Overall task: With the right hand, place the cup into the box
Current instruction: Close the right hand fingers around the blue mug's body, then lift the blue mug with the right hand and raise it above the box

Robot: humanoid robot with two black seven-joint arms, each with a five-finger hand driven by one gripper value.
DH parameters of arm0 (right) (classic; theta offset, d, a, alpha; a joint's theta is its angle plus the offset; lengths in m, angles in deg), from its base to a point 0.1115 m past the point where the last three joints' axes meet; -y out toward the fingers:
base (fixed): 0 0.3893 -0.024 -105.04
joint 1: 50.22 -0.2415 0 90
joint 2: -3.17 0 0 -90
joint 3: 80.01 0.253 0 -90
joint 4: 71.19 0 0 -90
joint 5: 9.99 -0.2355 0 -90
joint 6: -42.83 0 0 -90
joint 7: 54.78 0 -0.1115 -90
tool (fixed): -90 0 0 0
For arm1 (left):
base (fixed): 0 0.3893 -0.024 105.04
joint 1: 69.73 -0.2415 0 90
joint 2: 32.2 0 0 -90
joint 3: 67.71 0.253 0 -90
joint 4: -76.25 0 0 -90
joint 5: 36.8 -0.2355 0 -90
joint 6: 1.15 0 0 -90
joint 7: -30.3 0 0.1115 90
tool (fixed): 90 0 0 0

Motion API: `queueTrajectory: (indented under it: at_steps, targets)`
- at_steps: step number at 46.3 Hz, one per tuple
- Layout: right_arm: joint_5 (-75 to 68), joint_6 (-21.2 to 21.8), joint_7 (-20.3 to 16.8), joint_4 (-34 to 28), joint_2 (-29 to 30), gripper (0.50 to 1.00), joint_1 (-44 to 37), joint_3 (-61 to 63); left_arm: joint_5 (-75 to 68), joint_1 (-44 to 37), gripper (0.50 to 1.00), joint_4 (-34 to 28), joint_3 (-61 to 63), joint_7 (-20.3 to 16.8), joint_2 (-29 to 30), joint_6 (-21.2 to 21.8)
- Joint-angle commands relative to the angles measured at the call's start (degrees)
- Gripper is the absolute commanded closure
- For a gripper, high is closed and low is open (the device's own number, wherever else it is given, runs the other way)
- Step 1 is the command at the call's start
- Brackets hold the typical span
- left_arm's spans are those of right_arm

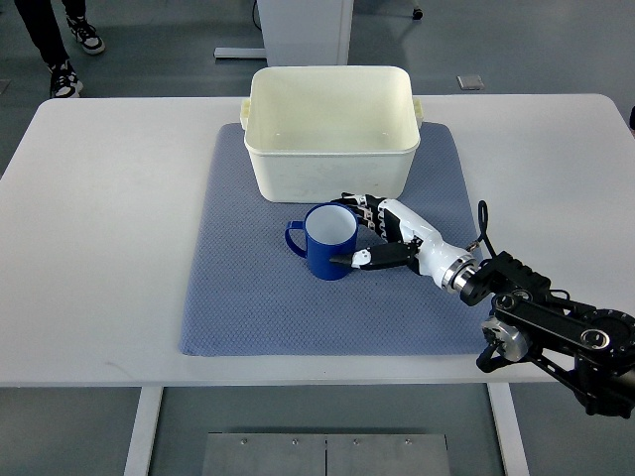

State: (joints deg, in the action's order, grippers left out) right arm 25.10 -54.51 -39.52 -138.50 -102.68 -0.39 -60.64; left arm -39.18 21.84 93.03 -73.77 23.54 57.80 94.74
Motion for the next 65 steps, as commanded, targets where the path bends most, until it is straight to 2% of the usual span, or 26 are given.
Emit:
queueTrajectory:
  at_steps: [1,20,26,28,31,33,35,36,48,65]
  targets:
    - [-1.16,-0.13,-0.06,-0.01,0.65,0.54,0.88,-0.13,0.0,0.0,0.5,0.0,-0.01,0.0,0.0,0.0]
    - [-1.77,-1.36,0.2,1.92,4.08,0.553,1.42,-0.3,0.0,0.0,0.5,0.0,0.0,0.0,0.0,0.0]
    - [-1.77,-1.36,0.29,2.36,4.43,0.603,1.33,-0.3,0.0,0.0,0.5,0.0,-0.01,0.0,0.0,0.0]
    - [-1.86,-1.27,0.38,2.72,4.52,0.636,1.24,-0.3,0.0,0.0,0.5,0.0,-0.01,0.0,0.0,0.0]
    - [-1.86,-1.18,0.64,2.89,4.43,0.72,1.24,-0.3,0.0,0.0,0.5,0.0,-0.01,0.0,0.0,0.0]
    - [-1.86,-1.18,0.82,2.89,4.43,0.834,1.06,-0.3,0.0,0.0,0.5,0.0,-0.01,0.0,0.0,0.0]
    - [-1.95,-1.1,0.9,2.98,4.34,0.985,0.98,-0.3,0.0,0.0,0.5,0.0,-0.01,0.0,0.0,0.0]
    - [-1.95,-1.01,0.9,2.98,4.34,1.0,0.98,-0.3,0.0,0.0,0.5,0.0,-0.01,0.0,0.0,0.0]
    - [-2.13,-1.45,2.31,2.54,3.2,1.0,-0.34,0.49,0.0,0.0,0.5,0.0,-0.01,0.0,0.0,0.0]
    - [-2.57,-1.62,4.33,-5.45,-8.31,1.0,-1.05,0.49,0.0,0.0,0.5,0.0,-0.01,0.0,0.0,0.0]
